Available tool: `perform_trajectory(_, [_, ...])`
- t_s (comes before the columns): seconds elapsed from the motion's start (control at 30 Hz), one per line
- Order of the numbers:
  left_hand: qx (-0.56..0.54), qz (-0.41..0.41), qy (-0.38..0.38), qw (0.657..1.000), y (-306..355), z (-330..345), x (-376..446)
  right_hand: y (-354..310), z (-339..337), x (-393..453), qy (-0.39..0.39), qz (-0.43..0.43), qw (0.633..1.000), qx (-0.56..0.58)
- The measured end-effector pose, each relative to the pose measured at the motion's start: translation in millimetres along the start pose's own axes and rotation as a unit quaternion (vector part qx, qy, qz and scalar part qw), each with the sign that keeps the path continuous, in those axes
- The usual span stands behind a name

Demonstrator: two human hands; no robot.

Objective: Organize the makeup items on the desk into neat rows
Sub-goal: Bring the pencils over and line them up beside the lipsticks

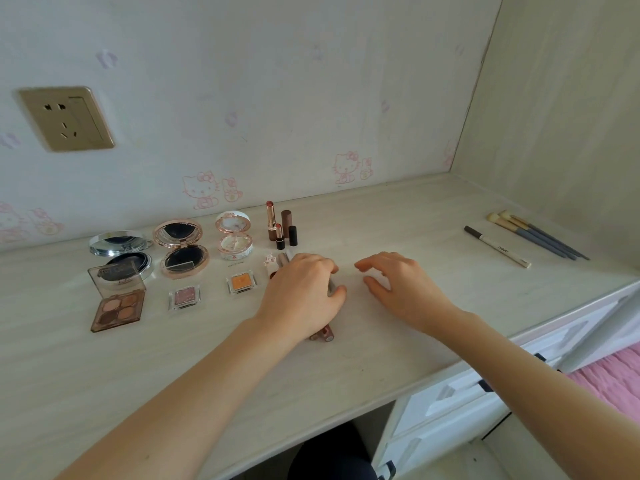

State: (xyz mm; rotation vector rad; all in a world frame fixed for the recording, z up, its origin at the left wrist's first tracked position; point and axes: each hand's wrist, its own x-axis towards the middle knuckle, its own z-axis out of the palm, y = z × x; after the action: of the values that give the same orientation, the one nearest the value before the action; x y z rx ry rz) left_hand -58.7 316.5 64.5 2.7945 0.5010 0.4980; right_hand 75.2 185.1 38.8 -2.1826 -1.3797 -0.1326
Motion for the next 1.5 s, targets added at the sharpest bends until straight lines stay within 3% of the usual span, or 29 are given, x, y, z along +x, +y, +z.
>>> perform_trajectory(0.77, [-0.099, 0.085, -0.125, 0.984, 126.0, 106.3, 141.3, 160.5, -97.4, -60.6, 0.069, 0.193, 0.966, -0.160])
perform_trajectory(1.07, [-0.135, 0.048, -0.149, 0.979, 148.9, 133.4, 180.9, 181.2, -97.9, -61.4, 0.066, 0.257, 0.948, -0.173])
perform_trajectory(1.27, [-0.129, 0.041, -0.183, 0.974, 154.1, 139.0, 191.9, 185.0, -95.7, -60.2, 0.060, 0.260, 0.947, -0.180])
perform_trajectory(1.5, [-0.148, 0.043, -0.172, 0.973, 145.2, 133.9, 181.8, 179.6, -93.2, -61.9, 0.077, 0.232, 0.955, -0.166])
